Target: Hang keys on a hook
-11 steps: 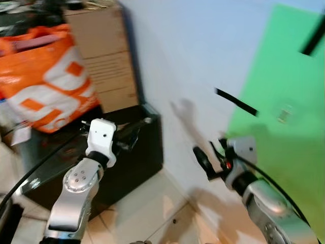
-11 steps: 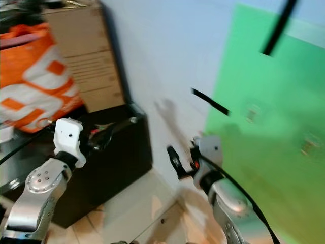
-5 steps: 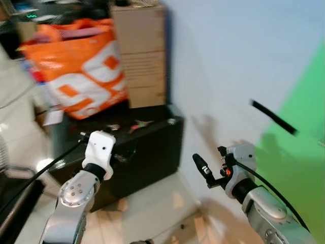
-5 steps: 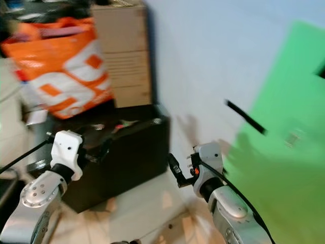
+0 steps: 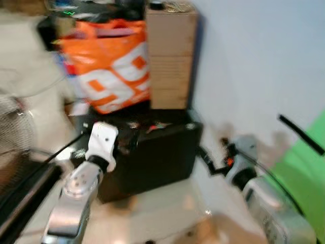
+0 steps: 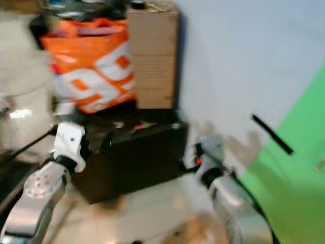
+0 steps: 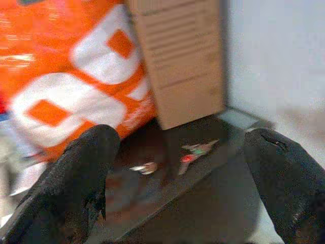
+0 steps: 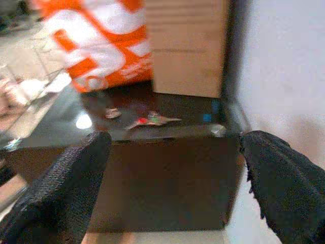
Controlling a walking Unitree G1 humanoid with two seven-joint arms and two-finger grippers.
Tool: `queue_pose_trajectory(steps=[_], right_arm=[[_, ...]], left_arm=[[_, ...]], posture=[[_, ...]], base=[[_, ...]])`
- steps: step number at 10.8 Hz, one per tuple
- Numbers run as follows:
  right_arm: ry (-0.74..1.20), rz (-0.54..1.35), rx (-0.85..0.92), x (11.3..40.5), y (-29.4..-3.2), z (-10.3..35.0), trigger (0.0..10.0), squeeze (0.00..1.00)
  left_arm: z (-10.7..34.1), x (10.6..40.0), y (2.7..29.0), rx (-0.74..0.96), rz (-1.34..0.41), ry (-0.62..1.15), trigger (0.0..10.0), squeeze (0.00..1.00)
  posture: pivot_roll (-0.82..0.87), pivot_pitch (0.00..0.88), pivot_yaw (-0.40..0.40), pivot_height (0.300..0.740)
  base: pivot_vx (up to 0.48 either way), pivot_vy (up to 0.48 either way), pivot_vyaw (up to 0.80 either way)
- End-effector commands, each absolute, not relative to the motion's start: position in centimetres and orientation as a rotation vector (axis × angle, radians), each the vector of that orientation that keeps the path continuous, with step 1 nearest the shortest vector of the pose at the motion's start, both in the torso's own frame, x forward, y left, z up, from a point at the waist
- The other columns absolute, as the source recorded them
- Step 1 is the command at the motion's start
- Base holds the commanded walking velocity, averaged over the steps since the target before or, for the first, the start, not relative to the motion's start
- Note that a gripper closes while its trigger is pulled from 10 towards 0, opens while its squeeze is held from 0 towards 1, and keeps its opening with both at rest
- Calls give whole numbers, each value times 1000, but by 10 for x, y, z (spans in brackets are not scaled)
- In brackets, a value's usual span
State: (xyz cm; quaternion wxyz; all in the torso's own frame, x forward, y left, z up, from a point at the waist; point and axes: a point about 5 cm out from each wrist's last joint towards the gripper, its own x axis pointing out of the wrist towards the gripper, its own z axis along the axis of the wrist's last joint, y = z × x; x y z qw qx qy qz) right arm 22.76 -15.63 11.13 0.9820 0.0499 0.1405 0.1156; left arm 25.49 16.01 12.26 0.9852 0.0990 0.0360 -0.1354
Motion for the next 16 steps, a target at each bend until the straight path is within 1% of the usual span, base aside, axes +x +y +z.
queue_pose_trajectory(steps=[1, 2, 3, 4, 5, 6, 8, 9, 10, 11, 13, 16], right_arm=[[303, 138, 124, 230, -165, 105, 10000, 1000], [320, 56, 123, 230, -170, 101, 10000, 1000], [319, 21, 126, 229, -173, 102, 10000, 1000], [309, 6, 125, 229, -174, 104, 10000, 1000], [307, 11, 77, 229, -173, 101, 10000, 1000], [305, 8, 79, 230, -172, 101, 10000, 1000], [261, -25, 64, 242, -171, 109, 10000, 1000], [239, -36, 67, 247, -172, 113, 10000, 906], [219, -34, 70, 250, -173, 115, 10000, 314], [207, -21, 60, 254, -172, 117, 10000, 0], [194, -11, 57, 258, -171, 121, 10000, 0], [216, -36, 40, 259, -171, 114, 10000, 0]], left_arm=[[121, 259, 170, 204, -207, 87, 10000, 0], [120, 262, 173, 185, -190, 101, 10000, 0], [121, 264, 171, 199, -208, 93, 10000, 0], [124, 268, 169, 207, -221, 76, 10000, 0], [125, 273, 167, 186, -190, 79, 10000, 0], [125, 273, 167, 193, -190, 79, 10000, 0], [128, 274, 168, 198, -168, 61, 10000, 0], [131, 276, 169, 216, -163, 49, 10000, 0], [134, 278, 170, 222, -155, 36, 10000, 0], [137, 281, 175, 203, -131, 19, 10000, 0], [142, 285, 180, 179, -106, 4, 10000, 0], [146, 287, 180, 187, -147, -5, 10000, 0]], posture=[[-66, 0, 47, 740], [-86, 0, 58, 740], [-86, 0, 58, 740], [-86, 0, 69, 740], [-70, 0, 67, 740], [-67, 0, 66, 740], [-37, 0, 55, 740], [-26, 0, 50, 740], [-22, 0, 47, 740], [-25, 0, 46, 740], [-41, 0, 51, 740], [-27, 0, 44, 740]], base=[[0, 0, 800], [0, 0, 800], [0, 0, 800], [0, 0, 800], [0, 0, 800], [0, 0, 800], [0, 0, 0], [0, 0, 0], [0, 0, 0], [0, 0, 0], [142, 0, 0], [335, 0, 0]])
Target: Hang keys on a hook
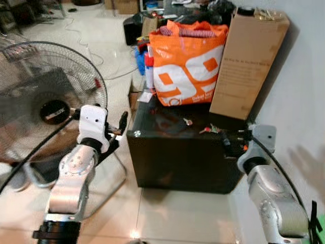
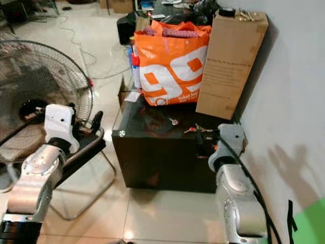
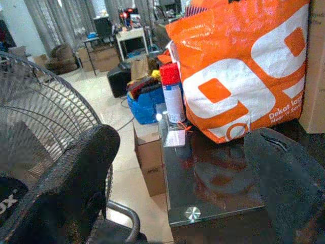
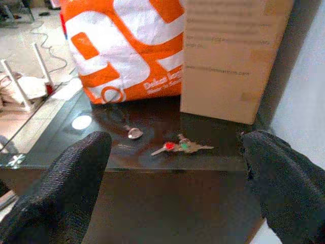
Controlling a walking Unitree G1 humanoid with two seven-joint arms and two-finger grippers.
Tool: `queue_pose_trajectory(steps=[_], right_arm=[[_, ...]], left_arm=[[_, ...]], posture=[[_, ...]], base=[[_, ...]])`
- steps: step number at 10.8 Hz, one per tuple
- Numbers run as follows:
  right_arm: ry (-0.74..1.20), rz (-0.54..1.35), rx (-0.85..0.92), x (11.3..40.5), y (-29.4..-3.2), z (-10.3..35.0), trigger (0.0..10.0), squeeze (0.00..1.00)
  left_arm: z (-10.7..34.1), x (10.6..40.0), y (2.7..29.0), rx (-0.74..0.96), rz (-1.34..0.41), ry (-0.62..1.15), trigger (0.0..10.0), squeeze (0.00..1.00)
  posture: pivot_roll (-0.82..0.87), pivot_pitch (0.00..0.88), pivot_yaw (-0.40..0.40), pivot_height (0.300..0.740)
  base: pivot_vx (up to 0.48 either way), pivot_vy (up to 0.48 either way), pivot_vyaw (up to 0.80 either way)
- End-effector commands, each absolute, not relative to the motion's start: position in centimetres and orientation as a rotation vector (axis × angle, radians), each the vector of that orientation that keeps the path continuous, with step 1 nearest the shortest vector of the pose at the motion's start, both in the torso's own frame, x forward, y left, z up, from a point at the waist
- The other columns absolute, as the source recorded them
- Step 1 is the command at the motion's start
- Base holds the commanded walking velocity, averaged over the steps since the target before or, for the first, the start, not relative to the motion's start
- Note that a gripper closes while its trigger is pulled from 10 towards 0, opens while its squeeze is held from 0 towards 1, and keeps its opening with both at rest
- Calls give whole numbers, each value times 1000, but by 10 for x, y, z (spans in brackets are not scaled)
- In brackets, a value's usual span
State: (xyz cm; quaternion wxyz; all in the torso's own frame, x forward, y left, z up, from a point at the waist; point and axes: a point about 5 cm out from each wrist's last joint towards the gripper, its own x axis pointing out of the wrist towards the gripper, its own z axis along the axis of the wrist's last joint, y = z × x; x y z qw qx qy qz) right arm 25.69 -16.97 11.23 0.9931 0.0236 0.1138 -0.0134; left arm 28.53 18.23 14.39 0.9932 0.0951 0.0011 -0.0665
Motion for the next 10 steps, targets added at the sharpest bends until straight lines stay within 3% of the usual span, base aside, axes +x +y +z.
queue_pose_trajectory(steps=[1, 6, 8, 10], right_arm=[[216, -44, 26, 260, -169, 114, 10000, 0], [189, -78, -14, 260, -170, 115, 10000, 0], [174, -77, -20, 262, -173, 116, 10000, 0], [172, -51, -46, 264, -170, 115, 10000, 0]], left_arm=[[147, 288, 180, 184, -147, -4, 10000, 0], [144, 291, 175, 191, -186, 9, 10000, 0], [144, 291, 172, 186, -193, 6, 10000, 0], [145, 292, 172, 184, -198, -1, 10000, 0]], posture=[[-28, 0, 46, 740], [-51, 0, 68, 740], [-43, 0, 62, 740], [-34, 0, 55, 740]], base=[[334, 0, 0], [397, 0, 0], [405, 0, -678], [399, 0, 0]])
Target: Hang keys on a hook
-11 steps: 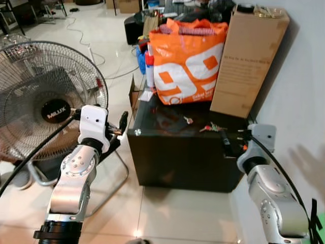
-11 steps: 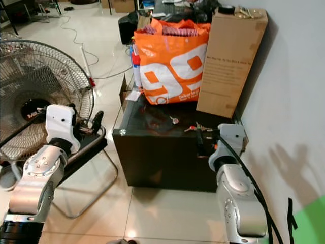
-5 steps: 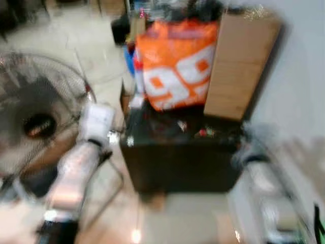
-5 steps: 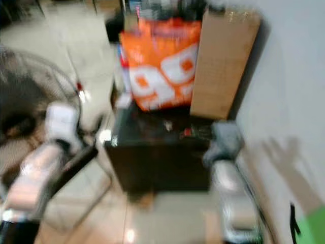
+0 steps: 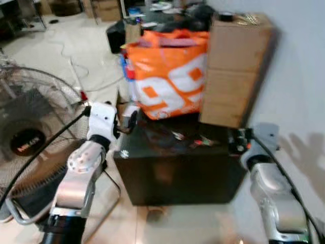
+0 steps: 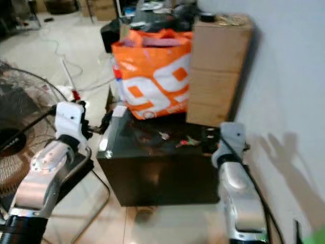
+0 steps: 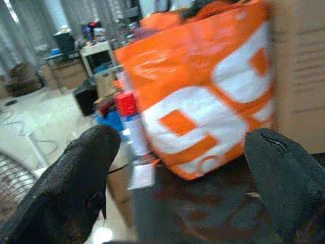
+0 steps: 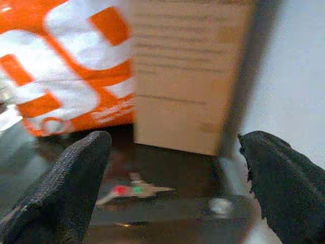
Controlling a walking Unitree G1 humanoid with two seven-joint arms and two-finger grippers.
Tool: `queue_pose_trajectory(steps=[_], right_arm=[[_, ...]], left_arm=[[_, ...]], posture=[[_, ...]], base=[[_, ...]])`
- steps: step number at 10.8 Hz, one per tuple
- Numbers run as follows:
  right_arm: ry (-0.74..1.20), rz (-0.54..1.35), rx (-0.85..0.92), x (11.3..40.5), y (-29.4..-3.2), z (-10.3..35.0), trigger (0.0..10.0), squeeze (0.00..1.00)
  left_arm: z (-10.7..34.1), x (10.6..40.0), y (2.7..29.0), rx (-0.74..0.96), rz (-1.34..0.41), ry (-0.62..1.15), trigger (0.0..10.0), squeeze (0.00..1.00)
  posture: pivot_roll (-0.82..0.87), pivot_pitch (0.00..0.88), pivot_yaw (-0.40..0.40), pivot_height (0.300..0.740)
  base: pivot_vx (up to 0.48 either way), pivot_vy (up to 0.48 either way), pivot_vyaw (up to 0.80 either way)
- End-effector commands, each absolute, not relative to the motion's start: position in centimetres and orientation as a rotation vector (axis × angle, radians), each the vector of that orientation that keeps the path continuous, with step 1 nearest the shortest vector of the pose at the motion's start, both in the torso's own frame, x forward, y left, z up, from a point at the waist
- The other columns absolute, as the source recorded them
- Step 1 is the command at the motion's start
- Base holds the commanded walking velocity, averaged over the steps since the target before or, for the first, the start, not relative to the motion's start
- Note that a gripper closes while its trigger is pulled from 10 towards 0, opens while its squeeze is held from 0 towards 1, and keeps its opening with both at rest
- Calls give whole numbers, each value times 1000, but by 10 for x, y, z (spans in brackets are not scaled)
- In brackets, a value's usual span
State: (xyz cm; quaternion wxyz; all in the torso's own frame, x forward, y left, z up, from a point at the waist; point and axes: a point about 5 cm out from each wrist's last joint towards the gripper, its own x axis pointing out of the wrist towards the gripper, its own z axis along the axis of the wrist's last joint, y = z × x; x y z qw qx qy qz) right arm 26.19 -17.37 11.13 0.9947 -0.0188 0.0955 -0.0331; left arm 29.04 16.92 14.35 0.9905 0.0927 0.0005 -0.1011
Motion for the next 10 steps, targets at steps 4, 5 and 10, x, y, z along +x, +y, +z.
queue_pose_trajectory(steps=[4, 5, 10], right_arm=[[175, -34, -67, 265, -176, 116, 10000, 0], [180, -32, -76, 266, -179, 116, 10000, 0], [336, 137, -202, 271, -176, 97, 10000, 0]], left_arm=[[144, 290, 170, 179, -201, -1, 10000, 0], [142, 289, 170, 182, -203, 3, 10000, 0], [141, 288, 170, 221, -238, 15, 10000, 0]], posture=[[-39, 0, 49, 740], [-38, 0, 46, 740], [-25, 0, 36, 740]], base=[[407, 0, 0], [398, 0, 0], [388, 0, 0]])
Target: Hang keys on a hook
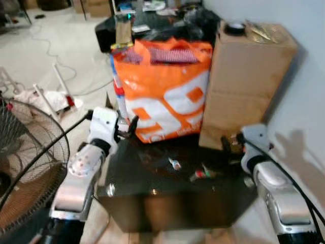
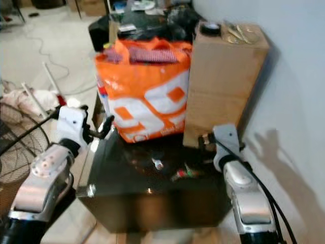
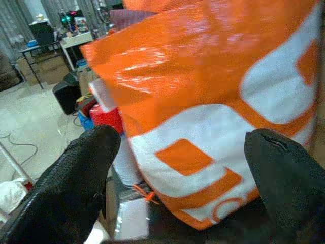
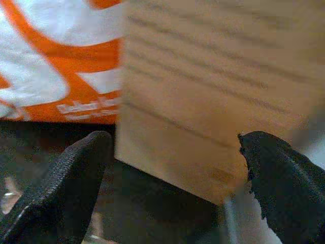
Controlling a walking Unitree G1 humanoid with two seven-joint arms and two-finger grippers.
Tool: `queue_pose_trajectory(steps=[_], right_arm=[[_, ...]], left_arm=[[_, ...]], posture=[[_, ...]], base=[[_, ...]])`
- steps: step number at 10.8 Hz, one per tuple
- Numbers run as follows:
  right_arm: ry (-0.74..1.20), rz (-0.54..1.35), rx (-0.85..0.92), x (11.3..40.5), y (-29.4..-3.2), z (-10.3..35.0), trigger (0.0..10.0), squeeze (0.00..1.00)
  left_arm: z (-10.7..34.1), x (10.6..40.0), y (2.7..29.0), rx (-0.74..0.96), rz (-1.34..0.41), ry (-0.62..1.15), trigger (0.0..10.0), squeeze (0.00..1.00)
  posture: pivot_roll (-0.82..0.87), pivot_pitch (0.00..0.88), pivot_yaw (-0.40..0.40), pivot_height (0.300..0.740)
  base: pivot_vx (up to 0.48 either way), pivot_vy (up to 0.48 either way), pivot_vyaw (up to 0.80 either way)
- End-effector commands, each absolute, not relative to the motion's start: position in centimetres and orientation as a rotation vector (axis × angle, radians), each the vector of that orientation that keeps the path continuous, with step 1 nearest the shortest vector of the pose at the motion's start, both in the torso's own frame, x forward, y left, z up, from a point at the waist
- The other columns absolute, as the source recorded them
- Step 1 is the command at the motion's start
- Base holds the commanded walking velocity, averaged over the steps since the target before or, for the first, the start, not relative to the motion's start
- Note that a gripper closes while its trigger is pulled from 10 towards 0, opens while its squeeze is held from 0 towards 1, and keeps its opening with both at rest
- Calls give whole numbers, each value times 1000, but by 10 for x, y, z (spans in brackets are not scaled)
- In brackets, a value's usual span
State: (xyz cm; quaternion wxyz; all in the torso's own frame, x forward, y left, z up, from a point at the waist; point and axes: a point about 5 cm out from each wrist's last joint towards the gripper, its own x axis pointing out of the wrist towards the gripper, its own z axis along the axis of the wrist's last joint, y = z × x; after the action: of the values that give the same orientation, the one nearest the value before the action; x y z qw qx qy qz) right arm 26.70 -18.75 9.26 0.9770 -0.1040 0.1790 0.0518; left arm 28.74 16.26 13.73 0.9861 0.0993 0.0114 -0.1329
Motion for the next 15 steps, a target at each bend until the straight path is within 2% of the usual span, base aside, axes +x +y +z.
queue_pose_trajectory(steps=[1, 2, 5, 6, 7, 8, 9, 10, 13, 15], right_arm=[[410, 173, -216, 268, -176, 87, 10000, 0], [480, 194, -205, 267, -178, 75, 10000, 0], [590, 342, -188, 276, -166, 48, 10000, 0], [604, 349, -190, 281, -164, 42, 10000, 1000], [630, 362, -195, 283, -162, 35, 10000, 1000], [735, 370, -219, 280, -164, 17, 10000, 1000], [794, 382, -230, 277, -167, 7, 10000, 627], [817, 385, -235, 278, -168, 2, 10000, 0], [763, 307, -203, 287, -167, 1, 10000, 0], [633, 322, -127, 298, -156, 12, 10000, 0]], left_arm=[[135, 286, 169, 207, -275, 49, 10000, 0], [122, 279, 163, 308, -394, 116, 10000, 0], [97, 259, 161, 347, -633, 300, 10000, 0], [96, 257, 161, 340, -681, 317, 10000, 0], [95, 257, 161, 342, -719, 322, 10000, 0], [95, 257, 158, 332, -807, 343, 10000, 0], [94, 255, 156, 318, -868, 369, 10000, 0], [93, 254, 155, 311, -911, 391, 10000, 0], [94, 258, 153, 322, -927, 386, 10000, 0], [98, 262, 154, 329, -893, 358, 10000, 0]], posture=[[-27, 0, 39, 740], [-24, 0, 34, 740], [-25, 0, 36, 740], [-21, 0, 34, 740], [-18, 0, 32, 740], [-28, 0, 34, 740], [-33, 0, 38, 740], [-35, 0, 39, 740], [-37, 0, 45, 740], [-32, 0, 46, 740]], base=[[0, 0, 0], [0, 0, 0], [0, 0, 0], [0, 0, 0], [0, 0, 0], [0, 0, 0], [0, 0, 0], [0, 0, 0], [0, 0, 0], [0, 0, 0]])
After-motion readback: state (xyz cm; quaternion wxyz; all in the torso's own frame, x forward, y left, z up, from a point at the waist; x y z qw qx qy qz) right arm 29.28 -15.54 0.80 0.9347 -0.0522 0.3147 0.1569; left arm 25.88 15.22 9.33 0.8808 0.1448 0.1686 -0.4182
